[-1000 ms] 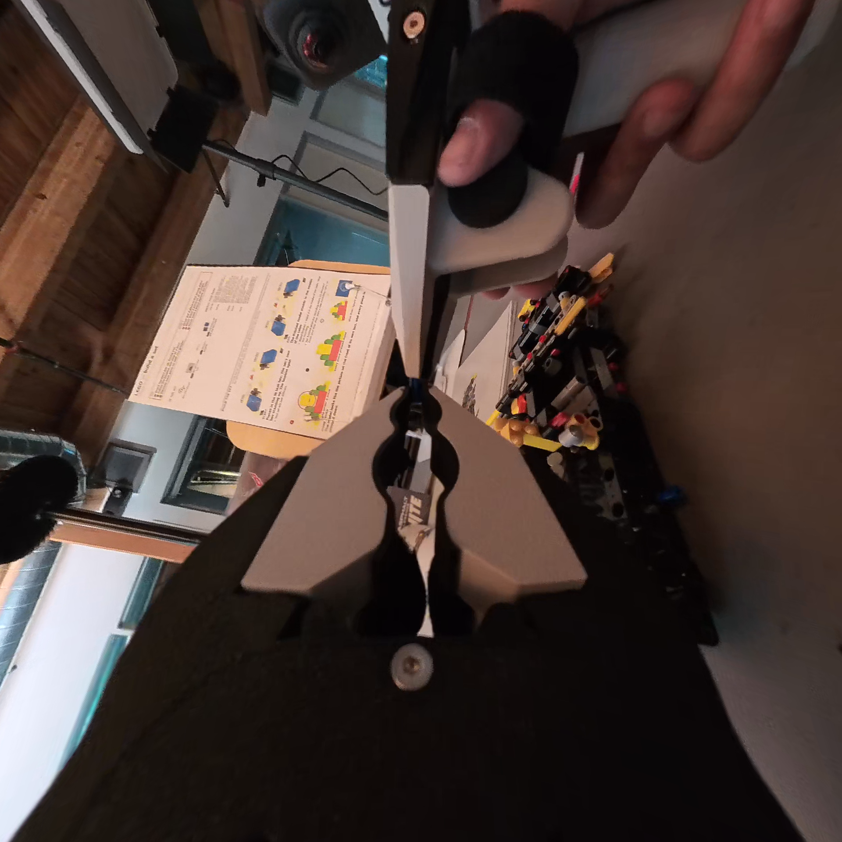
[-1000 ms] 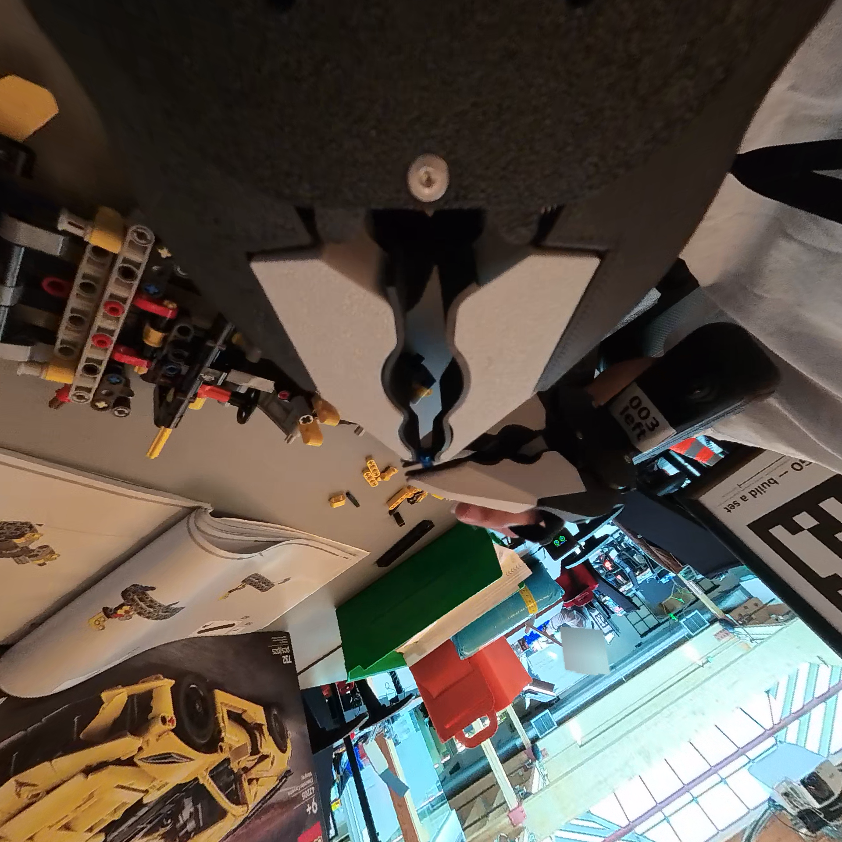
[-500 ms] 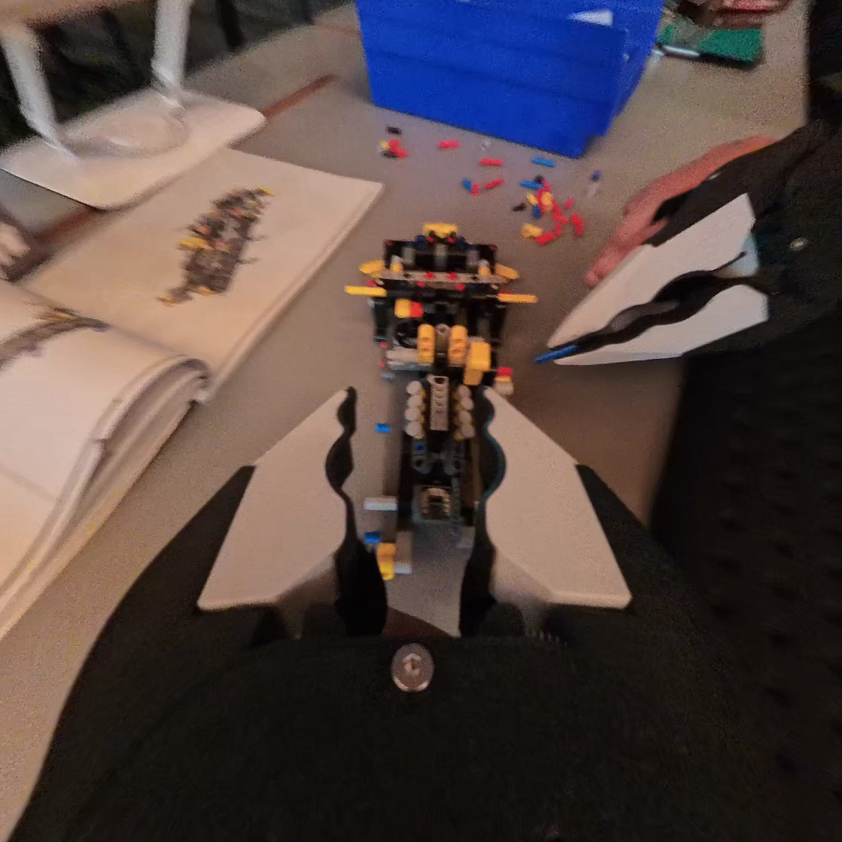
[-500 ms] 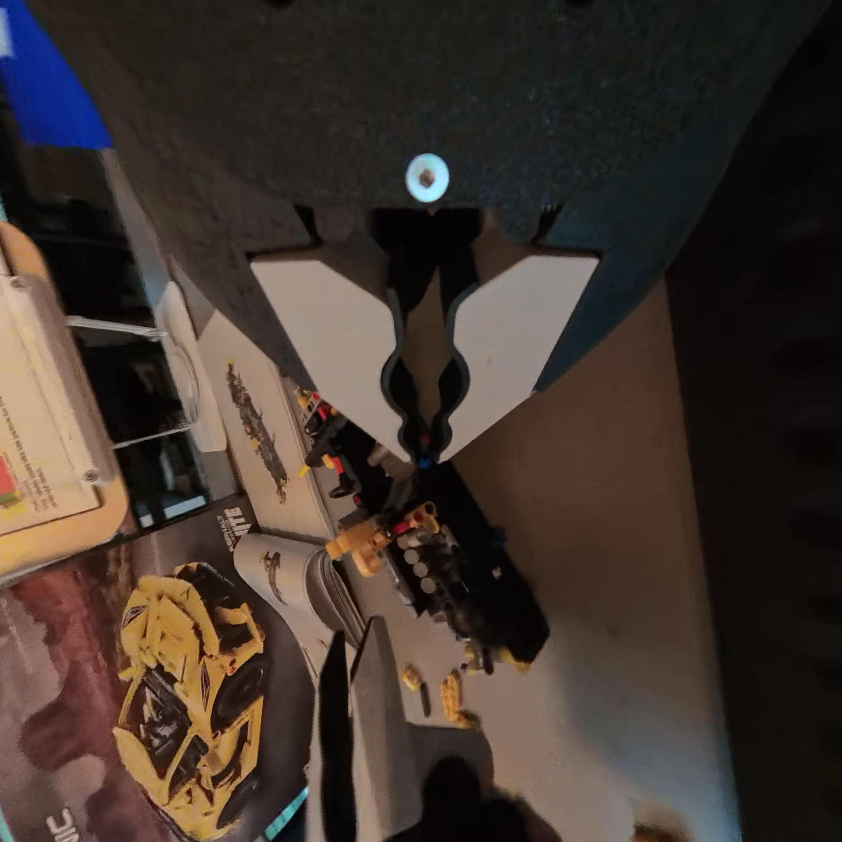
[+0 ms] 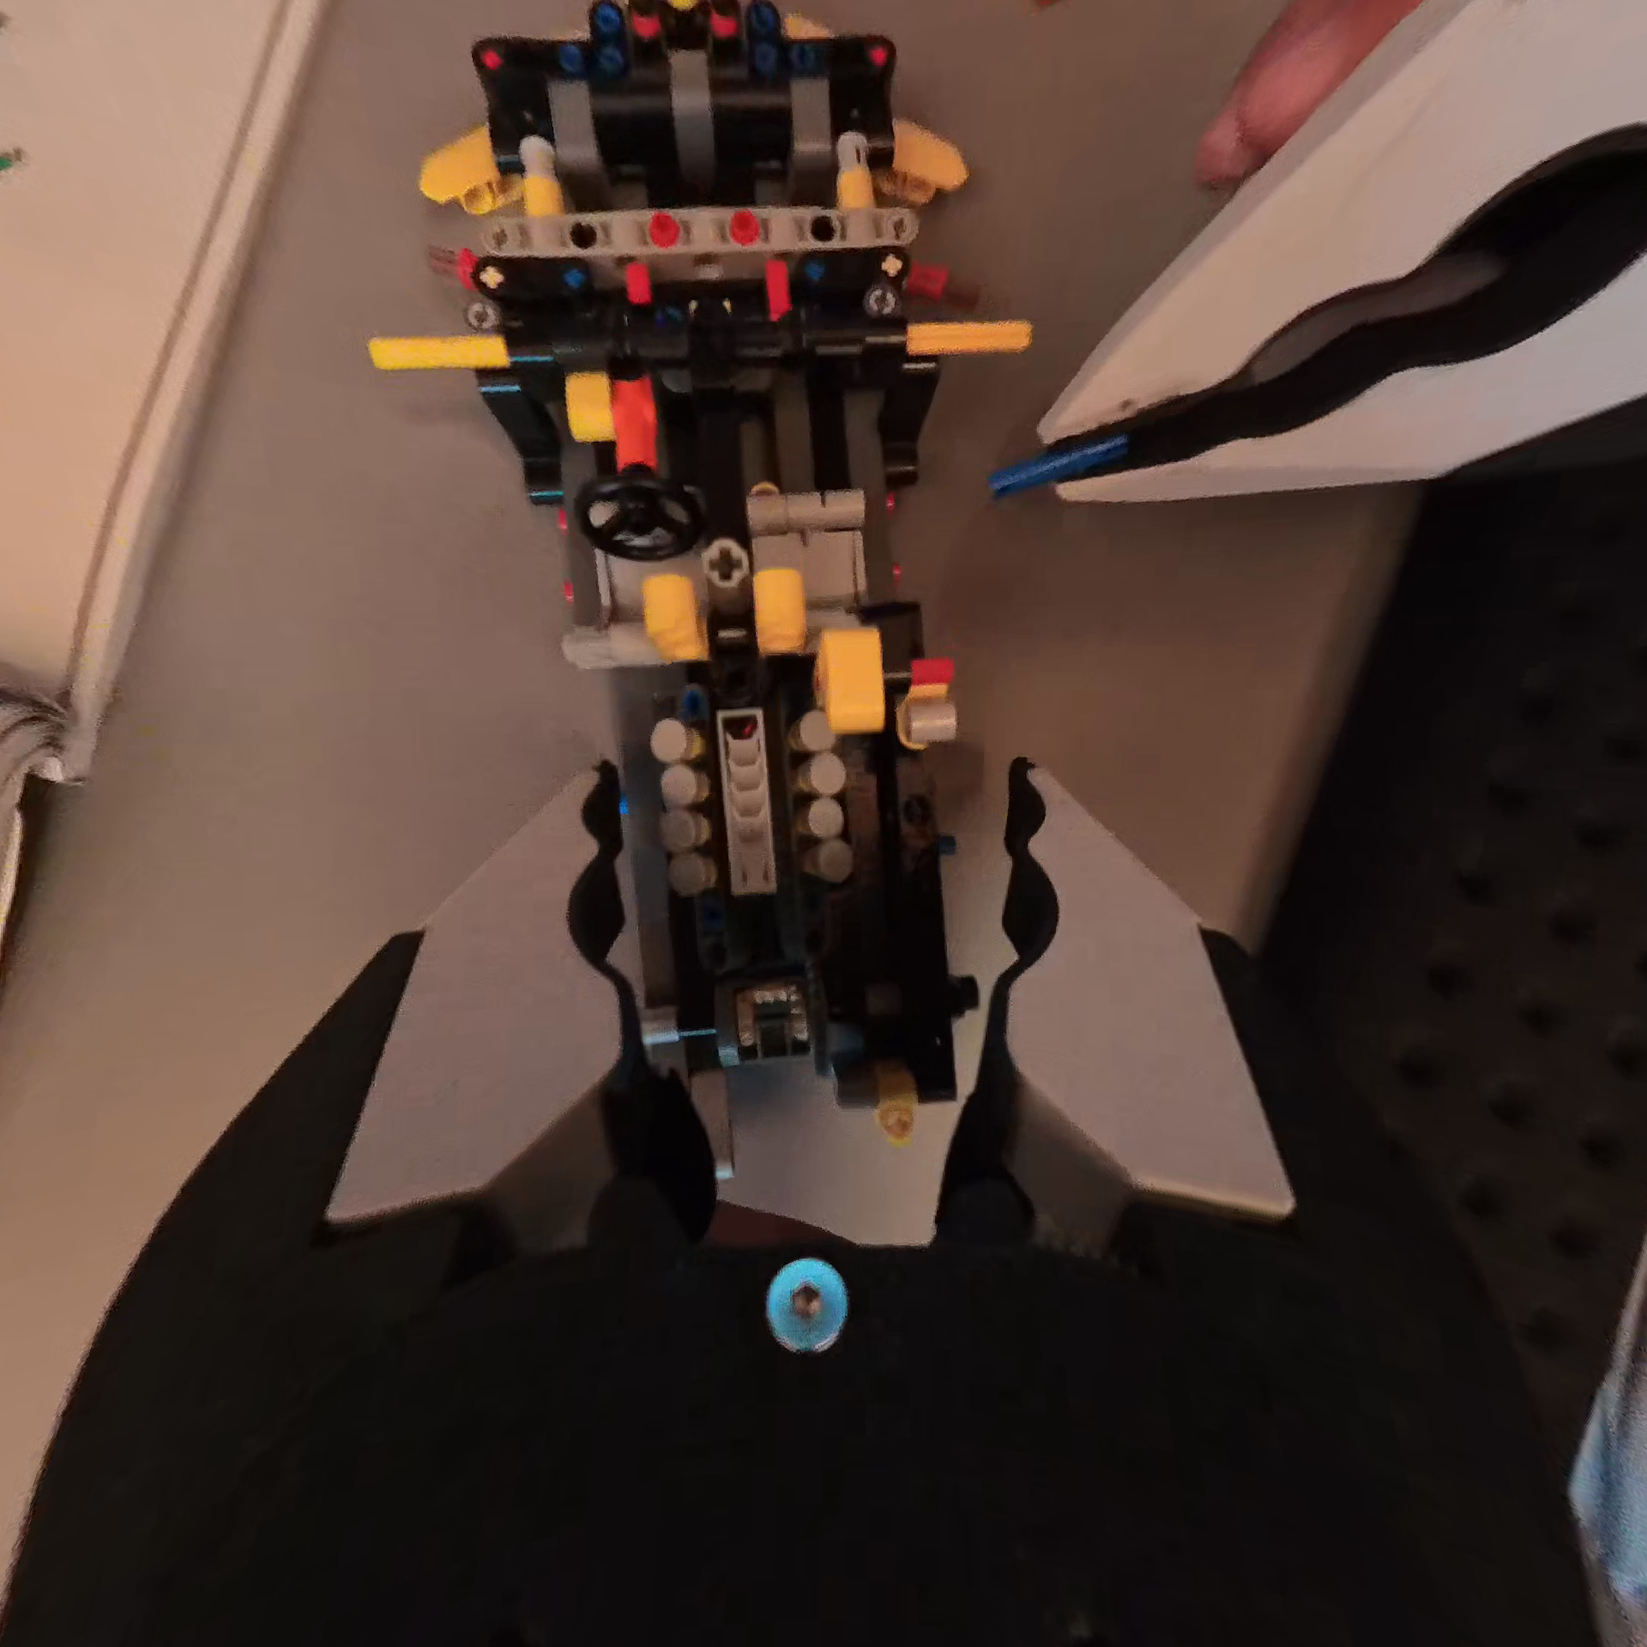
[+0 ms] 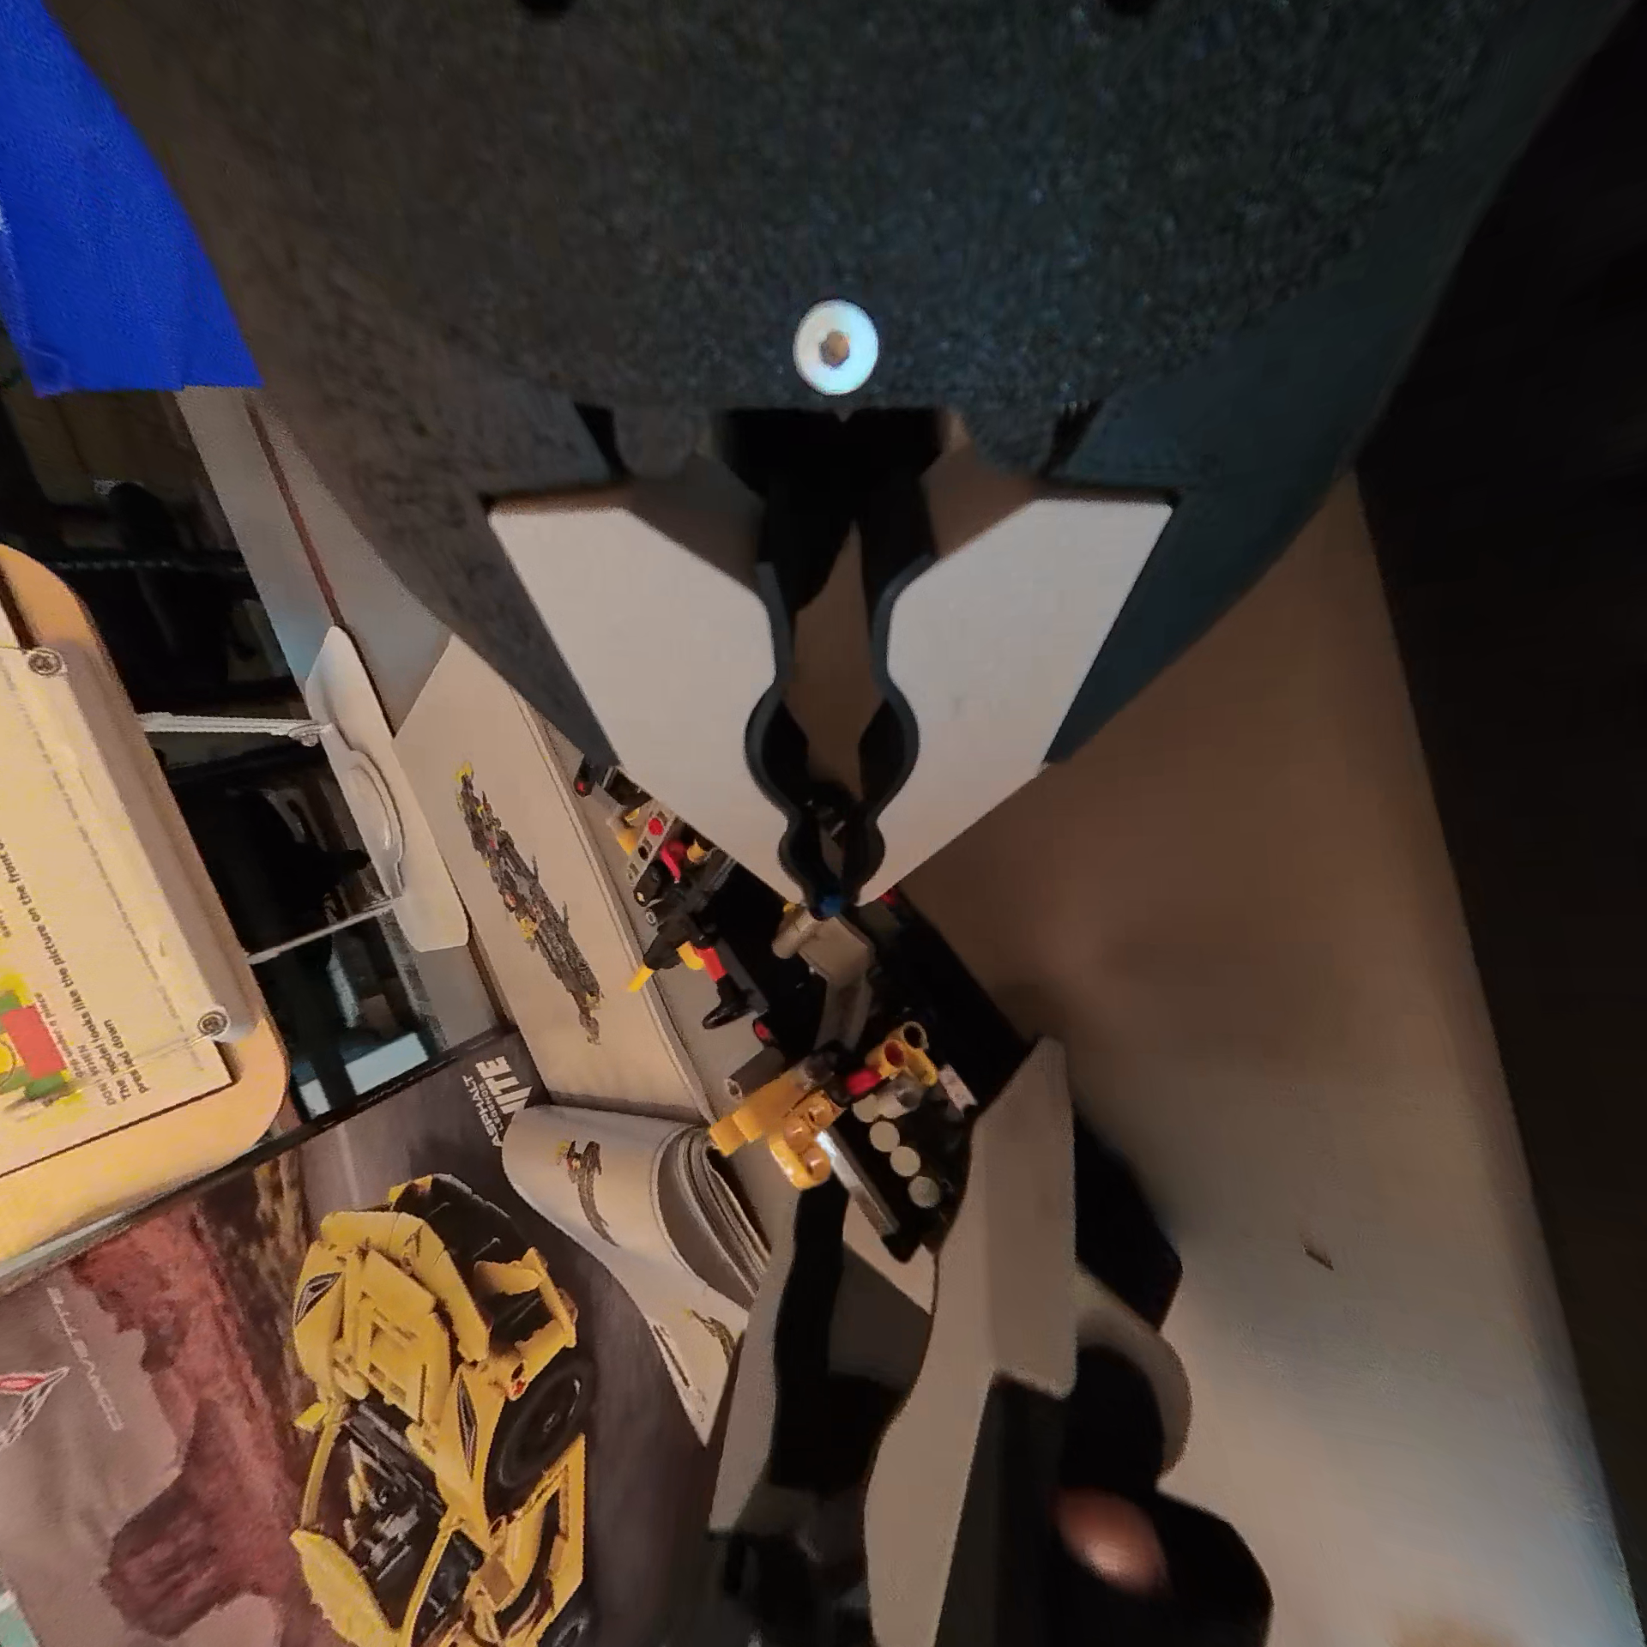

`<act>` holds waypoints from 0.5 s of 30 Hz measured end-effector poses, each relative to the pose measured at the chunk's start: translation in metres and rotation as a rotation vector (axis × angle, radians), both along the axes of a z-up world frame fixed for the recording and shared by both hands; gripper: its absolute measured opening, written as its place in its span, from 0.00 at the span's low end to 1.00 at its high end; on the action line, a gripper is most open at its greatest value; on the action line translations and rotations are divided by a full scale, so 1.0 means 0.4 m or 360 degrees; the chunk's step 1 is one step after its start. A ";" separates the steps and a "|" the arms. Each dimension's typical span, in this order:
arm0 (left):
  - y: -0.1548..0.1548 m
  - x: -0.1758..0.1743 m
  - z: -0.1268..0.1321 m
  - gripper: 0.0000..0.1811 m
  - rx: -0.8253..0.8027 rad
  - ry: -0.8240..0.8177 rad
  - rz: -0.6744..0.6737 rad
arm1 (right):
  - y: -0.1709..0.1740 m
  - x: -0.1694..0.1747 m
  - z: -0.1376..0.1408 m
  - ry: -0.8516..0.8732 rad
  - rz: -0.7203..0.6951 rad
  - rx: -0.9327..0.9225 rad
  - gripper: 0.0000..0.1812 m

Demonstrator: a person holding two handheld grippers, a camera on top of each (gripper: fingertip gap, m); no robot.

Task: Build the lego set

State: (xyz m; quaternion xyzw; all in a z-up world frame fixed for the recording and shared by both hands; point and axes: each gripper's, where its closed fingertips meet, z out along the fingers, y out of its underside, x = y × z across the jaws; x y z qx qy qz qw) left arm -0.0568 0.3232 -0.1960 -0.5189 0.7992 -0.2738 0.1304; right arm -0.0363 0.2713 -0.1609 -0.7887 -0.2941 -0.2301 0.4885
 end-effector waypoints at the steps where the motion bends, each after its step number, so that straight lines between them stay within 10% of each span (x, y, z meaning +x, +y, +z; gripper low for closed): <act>1: 0.001 0.006 -0.009 0.49 0.0043 0.0033 0.0003 | -0.001 0.000 0.002 0.0013 0.0003 0.0005 0.02; 9: 0.010 0.032 -0.030 0.41 0.0169 0.0153 0.0007 | -0.005 -0.013 0.005 0.0038 0.0044 0.0014 0.03; 15: -0.028 0.028 0.011 0.41 -0.0397 0.0284 0.0100 | 0.004 -0.017 0.021 0.0222 -0.0009 0.0031 0.03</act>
